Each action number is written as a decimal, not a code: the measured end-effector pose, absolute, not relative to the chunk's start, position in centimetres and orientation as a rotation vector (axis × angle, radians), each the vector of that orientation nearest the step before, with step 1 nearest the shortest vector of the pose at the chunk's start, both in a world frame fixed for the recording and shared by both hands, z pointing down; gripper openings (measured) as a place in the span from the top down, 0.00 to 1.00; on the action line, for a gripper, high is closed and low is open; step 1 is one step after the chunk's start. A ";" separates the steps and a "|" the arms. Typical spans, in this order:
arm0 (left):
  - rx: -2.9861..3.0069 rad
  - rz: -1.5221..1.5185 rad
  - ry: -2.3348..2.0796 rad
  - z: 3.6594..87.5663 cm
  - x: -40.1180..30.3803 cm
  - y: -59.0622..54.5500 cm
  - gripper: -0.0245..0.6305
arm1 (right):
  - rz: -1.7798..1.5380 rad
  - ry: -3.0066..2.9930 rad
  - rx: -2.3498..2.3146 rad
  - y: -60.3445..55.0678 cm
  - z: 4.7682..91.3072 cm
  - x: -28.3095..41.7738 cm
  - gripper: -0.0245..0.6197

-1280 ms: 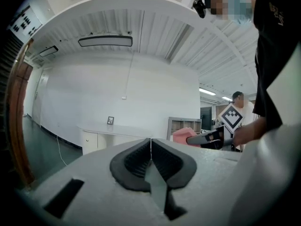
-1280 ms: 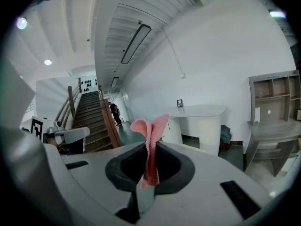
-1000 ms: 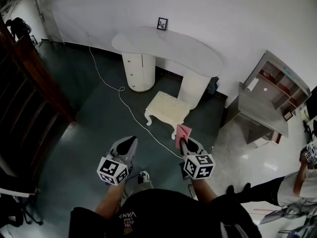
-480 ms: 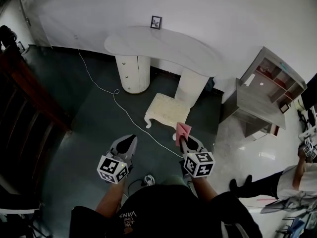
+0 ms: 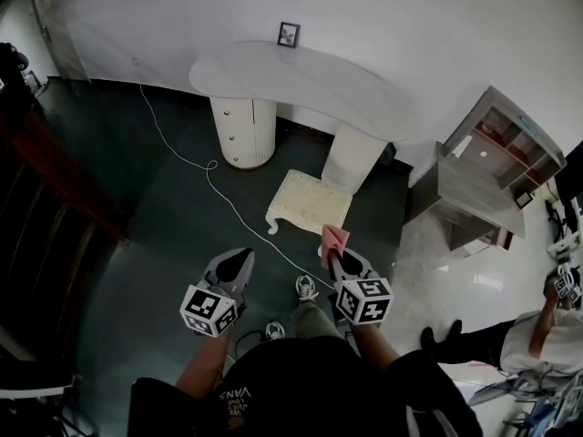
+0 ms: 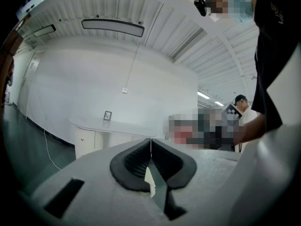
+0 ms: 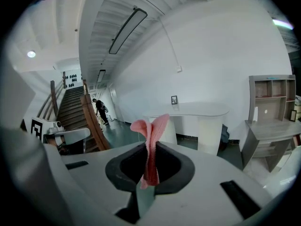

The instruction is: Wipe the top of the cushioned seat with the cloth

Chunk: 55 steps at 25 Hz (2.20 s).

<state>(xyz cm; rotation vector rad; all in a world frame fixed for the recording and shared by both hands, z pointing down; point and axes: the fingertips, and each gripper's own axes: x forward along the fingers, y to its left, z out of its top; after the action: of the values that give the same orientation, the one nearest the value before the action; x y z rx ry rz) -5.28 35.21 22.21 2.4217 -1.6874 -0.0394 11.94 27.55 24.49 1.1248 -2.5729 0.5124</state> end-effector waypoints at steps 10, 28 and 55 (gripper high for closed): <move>2.398 -0.023 -1.682 22.8 -5.9 28.3 0.93 | 0.524 -2.557 1.123 20.6 25.0 11.7 0.92; 2.291 0.076 -1.675 27.4 -4.3 12.4 0.93 | 0.658 -2.454 1.015 4.3 33.2 11.3 0.92; 2.344 0.210 -1.454 42.0 -9.7 3.7 0.93 | 0.756 -2.280 1.093 -9.9 57.1 -1.2 0.92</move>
<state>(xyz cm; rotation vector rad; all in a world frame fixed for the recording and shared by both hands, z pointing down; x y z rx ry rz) -9.67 3.66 42.00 2.3445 -1.4537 0.2095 -1.24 -9.92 57.15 1.0931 -2.2800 0.7563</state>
